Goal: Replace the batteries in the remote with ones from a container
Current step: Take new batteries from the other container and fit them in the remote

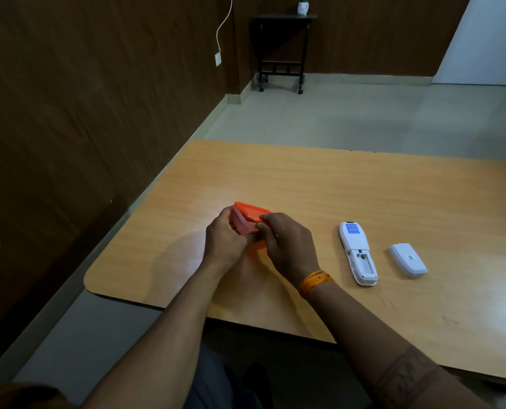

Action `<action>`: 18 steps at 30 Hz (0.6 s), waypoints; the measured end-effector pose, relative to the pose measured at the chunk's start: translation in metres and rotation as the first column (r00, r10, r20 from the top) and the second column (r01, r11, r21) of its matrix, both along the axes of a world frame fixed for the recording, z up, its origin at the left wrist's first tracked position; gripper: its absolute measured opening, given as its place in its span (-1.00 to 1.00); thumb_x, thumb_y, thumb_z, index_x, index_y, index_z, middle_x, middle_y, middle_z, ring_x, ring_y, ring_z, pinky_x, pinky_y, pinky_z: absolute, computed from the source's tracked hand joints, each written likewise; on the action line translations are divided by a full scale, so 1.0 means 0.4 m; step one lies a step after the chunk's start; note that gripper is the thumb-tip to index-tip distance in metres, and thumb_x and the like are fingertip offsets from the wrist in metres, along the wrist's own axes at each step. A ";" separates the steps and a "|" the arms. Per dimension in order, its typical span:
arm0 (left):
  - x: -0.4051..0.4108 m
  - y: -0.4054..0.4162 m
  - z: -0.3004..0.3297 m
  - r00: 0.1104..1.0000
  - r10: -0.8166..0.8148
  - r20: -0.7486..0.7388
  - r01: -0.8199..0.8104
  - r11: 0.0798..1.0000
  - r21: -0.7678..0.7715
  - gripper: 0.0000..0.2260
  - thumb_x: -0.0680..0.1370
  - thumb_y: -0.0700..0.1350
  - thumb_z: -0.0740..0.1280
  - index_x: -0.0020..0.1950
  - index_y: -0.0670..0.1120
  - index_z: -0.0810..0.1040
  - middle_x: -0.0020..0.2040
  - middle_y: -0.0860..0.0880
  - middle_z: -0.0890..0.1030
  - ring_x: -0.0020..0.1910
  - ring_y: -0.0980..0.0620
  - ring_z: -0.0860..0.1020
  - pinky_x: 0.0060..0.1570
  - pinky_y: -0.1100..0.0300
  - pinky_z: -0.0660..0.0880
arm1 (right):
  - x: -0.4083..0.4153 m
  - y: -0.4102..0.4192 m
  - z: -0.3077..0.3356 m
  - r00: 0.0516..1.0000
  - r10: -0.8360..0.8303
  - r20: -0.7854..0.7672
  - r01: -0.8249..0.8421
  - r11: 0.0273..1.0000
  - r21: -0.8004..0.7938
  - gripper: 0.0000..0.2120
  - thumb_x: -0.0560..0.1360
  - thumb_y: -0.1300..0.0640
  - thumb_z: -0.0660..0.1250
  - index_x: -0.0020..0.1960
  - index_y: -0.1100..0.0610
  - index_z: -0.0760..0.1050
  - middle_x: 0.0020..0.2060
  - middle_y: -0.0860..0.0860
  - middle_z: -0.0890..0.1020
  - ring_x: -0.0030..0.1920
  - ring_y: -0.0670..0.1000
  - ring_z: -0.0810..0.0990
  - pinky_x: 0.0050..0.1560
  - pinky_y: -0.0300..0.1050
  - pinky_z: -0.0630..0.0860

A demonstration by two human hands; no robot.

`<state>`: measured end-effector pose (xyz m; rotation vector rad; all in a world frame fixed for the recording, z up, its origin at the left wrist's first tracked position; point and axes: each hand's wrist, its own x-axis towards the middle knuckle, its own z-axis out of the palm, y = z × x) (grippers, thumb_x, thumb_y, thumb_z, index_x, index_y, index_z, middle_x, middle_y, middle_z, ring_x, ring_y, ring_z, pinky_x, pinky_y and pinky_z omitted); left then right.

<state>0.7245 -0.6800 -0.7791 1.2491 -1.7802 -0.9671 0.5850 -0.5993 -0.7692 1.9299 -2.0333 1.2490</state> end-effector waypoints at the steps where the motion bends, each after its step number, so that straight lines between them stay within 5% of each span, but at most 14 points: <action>1: 0.000 -0.001 -0.001 1.000 -0.005 -0.003 0.005 1.000 0.003 -0.37 0.40 0.04 0.65 0.41 -0.01 0.53 0.22 0.04 0.64 0.17 0.00 0.60 0.03 0.27 0.57 | -0.001 -0.003 -0.001 1.000 -0.005 -0.015 0.005 1.000 0.001 -0.79 0.67 0.10 0.32 0.16 0.20 0.64 0.00 0.14 0.73 -0.05 0.20 0.70 -0.08 0.10 0.64; 4: 0.001 0.000 -0.003 1.000 -0.012 -0.029 0.013 0.999 0.033 -0.37 0.41 0.04 0.64 0.42 0.01 0.51 0.20 0.09 0.60 0.20 0.00 0.58 -0.03 0.38 0.54 | -0.011 -0.024 0.008 0.999 -0.031 -0.038 0.031 0.999 0.004 -0.81 0.68 0.11 0.29 0.12 0.19 0.63 -0.04 0.13 0.72 -0.11 0.17 0.69 -0.13 0.09 0.63; 8: 0.004 -0.004 -0.002 0.999 -0.024 -0.034 0.025 0.998 0.052 -0.32 0.38 0.02 0.66 0.45 -0.02 0.50 0.30 0.00 0.63 0.26 -0.04 0.58 0.16 0.15 0.63 | -0.005 -0.035 0.010 0.998 -0.064 -0.018 0.064 0.998 -0.010 -0.81 0.69 0.11 0.28 0.08 0.18 0.63 -0.10 0.10 0.72 -0.16 0.14 0.67 -0.20 0.00 0.57; 12: 0.018 -0.010 -0.005 0.998 -0.038 -0.056 0.043 0.995 0.090 -0.27 0.33 -0.01 0.70 0.45 0.01 0.51 0.28 0.06 0.65 0.25 0.04 0.60 0.08 0.33 0.56 | -0.037 -0.053 0.025 0.954 -0.204 0.218 0.220 0.974 -0.049 -0.75 0.72 0.08 0.23 0.01 0.18 0.61 -0.21 0.12 0.69 -0.27 0.12 0.60 -0.29 -0.04 0.44; 18: 0.050 -0.012 -0.018 1.000 -0.029 0.010 0.028 0.996 0.086 -0.22 0.33 -0.04 0.70 0.48 -0.03 0.46 0.36 0.02 0.59 0.30 0.01 0.57 0.17 0.18 0.55 | -0.114 -0.048 0.027 0.818 -0.323 0.476 0.362 0.932 0.012 -0.65 0.73 0.03 0.21 -0.12 0.20 0.56 -0.28 0.03 0.60 -0.31 0.04 0.50 -0.34 -0.12 0.32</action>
